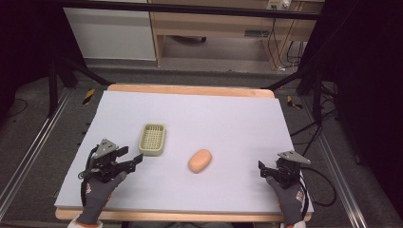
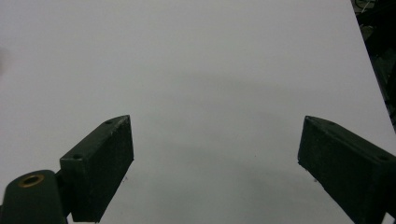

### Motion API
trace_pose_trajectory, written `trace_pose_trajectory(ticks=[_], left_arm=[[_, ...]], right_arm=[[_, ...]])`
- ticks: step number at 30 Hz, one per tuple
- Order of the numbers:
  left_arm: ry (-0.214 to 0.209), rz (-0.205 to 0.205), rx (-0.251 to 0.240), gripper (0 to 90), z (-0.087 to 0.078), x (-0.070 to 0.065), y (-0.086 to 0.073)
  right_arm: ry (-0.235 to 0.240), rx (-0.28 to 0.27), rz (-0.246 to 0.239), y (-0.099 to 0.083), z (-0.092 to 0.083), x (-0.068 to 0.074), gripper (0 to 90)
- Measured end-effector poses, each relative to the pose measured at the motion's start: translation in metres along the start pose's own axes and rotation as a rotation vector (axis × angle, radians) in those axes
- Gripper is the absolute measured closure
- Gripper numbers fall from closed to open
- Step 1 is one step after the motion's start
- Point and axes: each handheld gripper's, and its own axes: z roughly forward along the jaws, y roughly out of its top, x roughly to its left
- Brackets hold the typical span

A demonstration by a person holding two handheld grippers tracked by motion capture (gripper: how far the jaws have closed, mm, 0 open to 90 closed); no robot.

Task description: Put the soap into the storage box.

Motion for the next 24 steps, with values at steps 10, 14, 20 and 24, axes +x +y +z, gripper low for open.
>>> trace_pose_trajectory(ticks=[10,14,20,24], left_arm=[[-0.044,0.030,0.009,30.4,0.010,-0.017,0.014],[-0.054,0.039,0.012,30.0,0.015,-0.022,0.020],[-0.070,0.052,0.014,29.8,0.021,-0.029,0.026],[-0.086,0.070,0.017,29.7,0.027,-0.036,0.033]], right_arm=[[0.002,-0.005,-0.005,0.000,0.000,0.001,10.4],[-0.001,-0.005,-0.003,0.000,-0.001,0.001,10.2],[-0.003,-0.007,-0.004,0.000,-0.001,0.001,10.1],[-0.001,-0.011,-0.001,0.000,-0.002,0.000,10.0]])
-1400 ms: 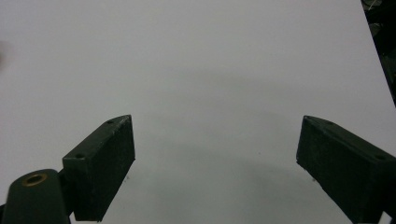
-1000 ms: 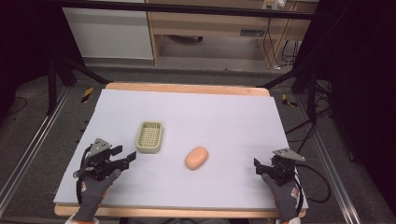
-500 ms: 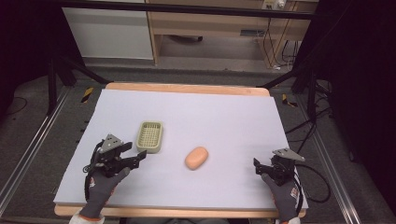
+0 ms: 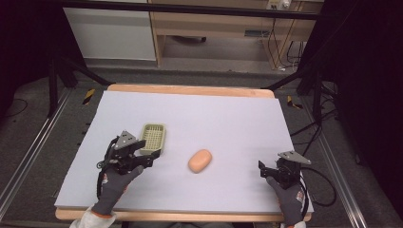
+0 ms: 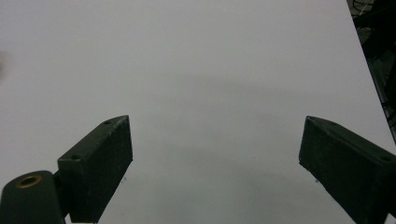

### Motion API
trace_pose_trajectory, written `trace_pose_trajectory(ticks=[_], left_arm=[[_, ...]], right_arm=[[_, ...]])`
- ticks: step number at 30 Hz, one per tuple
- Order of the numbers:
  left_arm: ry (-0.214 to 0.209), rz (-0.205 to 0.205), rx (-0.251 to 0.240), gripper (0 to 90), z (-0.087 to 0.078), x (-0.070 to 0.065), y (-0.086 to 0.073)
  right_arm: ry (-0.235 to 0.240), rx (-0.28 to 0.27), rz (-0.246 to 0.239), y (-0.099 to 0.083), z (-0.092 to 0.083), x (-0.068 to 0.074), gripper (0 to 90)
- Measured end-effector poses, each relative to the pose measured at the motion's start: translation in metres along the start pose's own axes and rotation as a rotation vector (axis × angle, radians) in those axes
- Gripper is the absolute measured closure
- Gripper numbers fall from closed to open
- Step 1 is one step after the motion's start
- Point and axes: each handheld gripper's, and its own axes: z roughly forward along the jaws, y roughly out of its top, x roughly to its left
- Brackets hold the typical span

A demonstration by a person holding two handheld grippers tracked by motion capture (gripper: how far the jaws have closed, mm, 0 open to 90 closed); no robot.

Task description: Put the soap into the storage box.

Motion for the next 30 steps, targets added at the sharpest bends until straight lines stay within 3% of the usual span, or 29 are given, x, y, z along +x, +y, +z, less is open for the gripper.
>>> trace_pose_trajectory(ticks=[17,30], left_arm=[[-0.039,0.043,0.011,29.5,0.021,-0.025,0.020],[-0.075,0.084,0.055,28.5,0.045,-0.045,0.025]], right_arm=[[0.000,-0.006,0.010,0.001,-0.001,0.001,9.8],[0.005,-0.003,0.012,0.001,-0.002,0.001,9.8]])
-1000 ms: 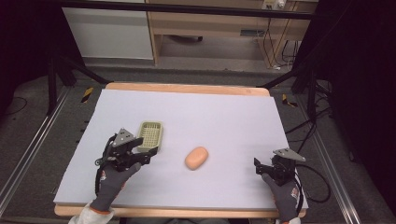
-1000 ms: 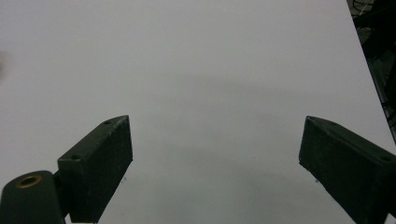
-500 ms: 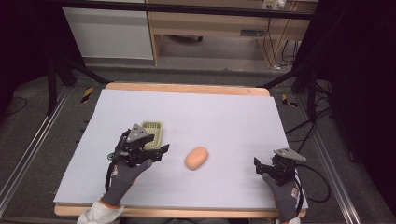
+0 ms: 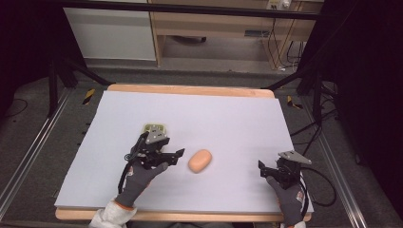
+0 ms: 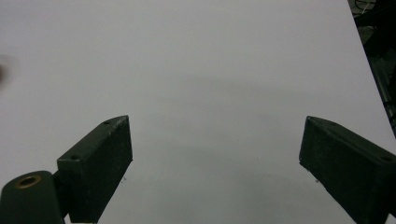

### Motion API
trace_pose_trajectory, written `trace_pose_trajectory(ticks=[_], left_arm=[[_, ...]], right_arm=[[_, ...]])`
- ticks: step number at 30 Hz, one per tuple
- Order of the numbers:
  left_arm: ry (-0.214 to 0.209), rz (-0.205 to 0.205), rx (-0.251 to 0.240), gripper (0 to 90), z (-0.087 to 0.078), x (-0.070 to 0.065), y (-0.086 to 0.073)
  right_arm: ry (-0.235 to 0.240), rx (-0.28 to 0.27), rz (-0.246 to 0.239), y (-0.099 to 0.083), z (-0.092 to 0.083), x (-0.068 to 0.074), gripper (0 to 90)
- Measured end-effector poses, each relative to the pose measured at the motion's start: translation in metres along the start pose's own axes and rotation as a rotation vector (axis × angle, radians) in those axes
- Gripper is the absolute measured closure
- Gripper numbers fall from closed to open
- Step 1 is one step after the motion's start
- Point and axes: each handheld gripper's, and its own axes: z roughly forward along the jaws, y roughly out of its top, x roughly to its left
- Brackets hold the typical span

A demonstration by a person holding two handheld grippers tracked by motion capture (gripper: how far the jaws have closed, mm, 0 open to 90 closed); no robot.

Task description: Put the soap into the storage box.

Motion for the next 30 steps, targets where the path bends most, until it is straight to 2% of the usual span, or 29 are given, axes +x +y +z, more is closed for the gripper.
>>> trace_pose_trajectory(ticks=[7,9,15,21,30], left_arm=[[-0.020,0.016,0.033,27.5,0.015,-0.010,0.004],[-0.023,0.034,0.049,27.0,0.020,-0.014,0.005],[-0.033,0.047,0.074,26.4,0.030,-0.021,0.008],[-0.040,0.080,0.103,25.1,0.041,-0.032,0.011],[-0.056,0.109,0.152,24.3,0.055,-0.043,0.009]], right_arm=[[0.001,0.001,0.006,0.000,-0.001,-0.001,9.8],[0.001,-0.002,0.004,0.000,-0.001,-0.001,9.8],[0.001,0.003,0.005,0.000,-0.001,-0.002,9.8],[0.007,0.006,0.006,0.000,-0.001,-0.002,10.1],[0.012,0.010,0.006,0.000,-0.001,-0.002,10.2]])
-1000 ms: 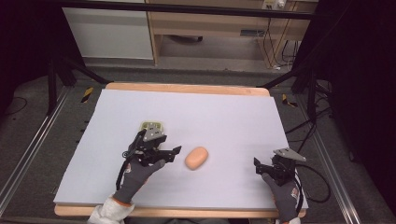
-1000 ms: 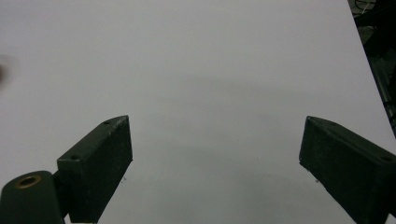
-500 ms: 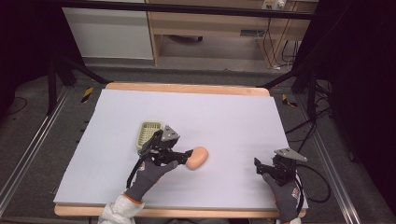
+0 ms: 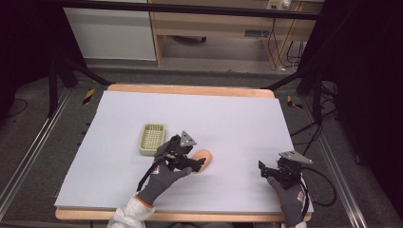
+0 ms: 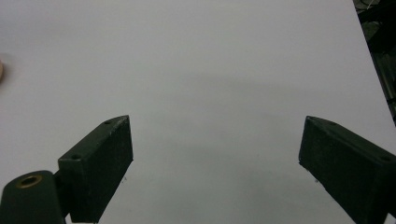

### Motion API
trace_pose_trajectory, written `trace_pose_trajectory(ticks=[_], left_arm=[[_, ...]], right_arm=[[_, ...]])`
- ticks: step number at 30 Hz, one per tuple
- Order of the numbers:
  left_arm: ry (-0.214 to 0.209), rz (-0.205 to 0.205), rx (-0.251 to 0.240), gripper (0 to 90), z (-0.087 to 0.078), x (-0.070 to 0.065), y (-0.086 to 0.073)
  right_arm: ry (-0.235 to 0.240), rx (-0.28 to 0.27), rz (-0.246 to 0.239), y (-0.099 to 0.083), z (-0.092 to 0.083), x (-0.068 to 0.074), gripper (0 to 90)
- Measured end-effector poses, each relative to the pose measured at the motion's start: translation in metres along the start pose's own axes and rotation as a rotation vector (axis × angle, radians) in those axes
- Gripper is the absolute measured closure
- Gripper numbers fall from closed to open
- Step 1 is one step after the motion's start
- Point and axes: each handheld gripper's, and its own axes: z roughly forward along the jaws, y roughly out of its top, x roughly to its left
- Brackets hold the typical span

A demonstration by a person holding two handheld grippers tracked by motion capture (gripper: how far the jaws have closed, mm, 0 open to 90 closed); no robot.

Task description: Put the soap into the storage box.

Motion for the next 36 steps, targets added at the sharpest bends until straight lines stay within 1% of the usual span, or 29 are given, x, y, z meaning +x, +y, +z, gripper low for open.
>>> trace_pose_trajectory(ticks=[8,12,20,25,30,31,34,36], left_arm=[[0.005,-0.002,0.036,23.3,0.012,-0.002,-0.001],[0.006,-0.012,0.052,23.1,0.019,-0.001,-0.003],[0.021,-0.014,0.077,23.1,0.029,0.000,-0.006],[0.027,-0.021,0.095,23.8,0.036,0.000,-0.009],[0.022,-0.022,0.104,25.3,0.043,-0.003,-0.011],[0.020,-0.019,0.111,25.9,0.043,-0.003,-0.011],[0.025,-0.019,0.129,27.3,0.048,-0.002,-0.012],[0.031,-0.026,0.127,28.6,0.050,-0.002,-0.012]], right_arm=[[0.005,0.006,0.004,0.000,0.000,0.001,10.3],[0.009,0.007,0.008,0.000,0.000,0.001,10.5],[0.006,0.010,0.006,0.000,0.001,0.001,10.5],[0.007,0.013,0.005,0.000,0.001,0.001,10.5],[0.007,0.016,0.004,0.000,0.002,0.001,10.5],[0.006,0.016,0.003,0.000,0.002,0.001,10.5],[0.008,0.019,0.004,0.000,0.002,0.001,10.5],[0.011,0.021,0.003,0.000,0.002,0.001,10.5]])
